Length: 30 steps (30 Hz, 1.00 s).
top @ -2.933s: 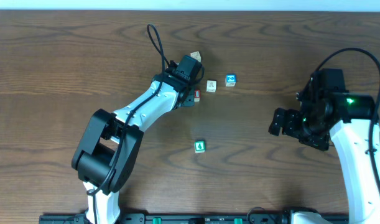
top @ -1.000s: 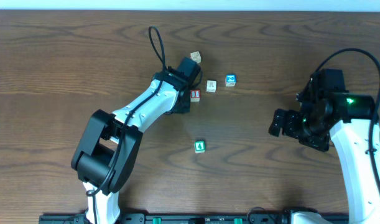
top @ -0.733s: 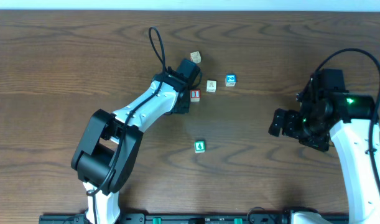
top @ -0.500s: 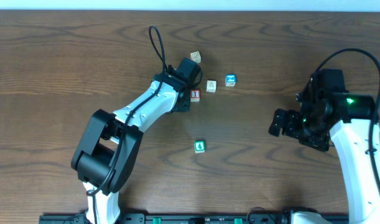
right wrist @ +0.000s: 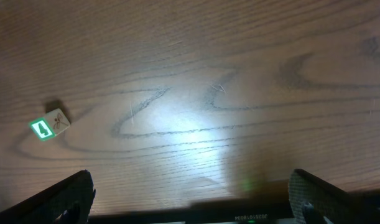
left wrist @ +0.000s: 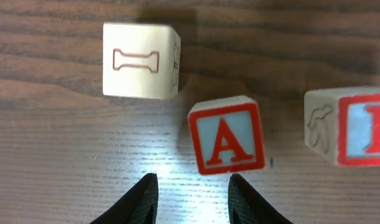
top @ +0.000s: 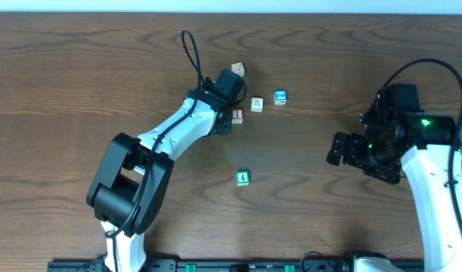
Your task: Spell out Ai2
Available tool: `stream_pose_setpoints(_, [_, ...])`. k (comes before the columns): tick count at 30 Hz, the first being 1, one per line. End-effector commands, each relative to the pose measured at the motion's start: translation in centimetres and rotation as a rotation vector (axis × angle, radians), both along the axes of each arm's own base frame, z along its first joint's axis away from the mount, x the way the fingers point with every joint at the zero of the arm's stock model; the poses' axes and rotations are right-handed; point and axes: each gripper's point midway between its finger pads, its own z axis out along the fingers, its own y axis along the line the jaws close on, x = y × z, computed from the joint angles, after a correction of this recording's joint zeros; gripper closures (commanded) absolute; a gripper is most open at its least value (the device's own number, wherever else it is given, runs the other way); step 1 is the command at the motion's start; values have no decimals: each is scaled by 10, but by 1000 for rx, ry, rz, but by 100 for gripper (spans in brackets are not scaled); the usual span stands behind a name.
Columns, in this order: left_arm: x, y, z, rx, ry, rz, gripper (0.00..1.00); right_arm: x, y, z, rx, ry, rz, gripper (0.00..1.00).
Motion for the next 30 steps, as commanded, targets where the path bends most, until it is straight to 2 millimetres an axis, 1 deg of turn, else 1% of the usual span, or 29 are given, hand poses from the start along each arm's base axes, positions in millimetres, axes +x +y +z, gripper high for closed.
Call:
stream_pose_setpoints(1, [-5, 8, 8, 37, 7, -16, 63, 0, -1, 0, 5, 1, -19, 1])
stream_pose_setpoints(4, [-17, 16, 7, 77, 60, -41, 67, 0, -1, 0, 5, -2, -19, 1])
stream_pose_setpoints(6, [-19, 27, 8, 129, 66, -32, 67, 1, -1, 0, 5, -3, -19, 1])
stream_pose_setpoints(8, [-17, 37, 11, 185, 45, -15, 66, 1, -1, 0, 5, -3, -19, 1])
stream_pose_setpoints(11, [-6, 45, 17, 231, -17, 23, 67, 1, -1, 0, 5, -3, -19, 1])
stream_pose_setpoints(13, [1, 44, 19, 229, -53, 33, 67, 1, -1, 0, 5, -3, -19, 1])
stream_pose_setpoints(16, [12, 37, 21, 198, -101, 39, 67, 1, -1, 0, 4, -2, -19, 1])
stream_pose_setpoints(18, [17, 35, 22, 187, -119, 42, 67, 0, -1, 0, 4, -1, -19, 1])
stream_pose_setpoints(24, [24, 31, 23, 168, -150, 46, 66, 1, -1, 0, 4, -3, -19, 1])
stream_pose_setpoints(28, [26, 27, 21, 148, -160, 45, 60, 1, -1, 0, 4, -3, -19, 1])
stream_pose_setpoints(30, [25, 25, 19, 136, -150, 41, 60, 1, -1, 0, 4, -3, -19, 1])
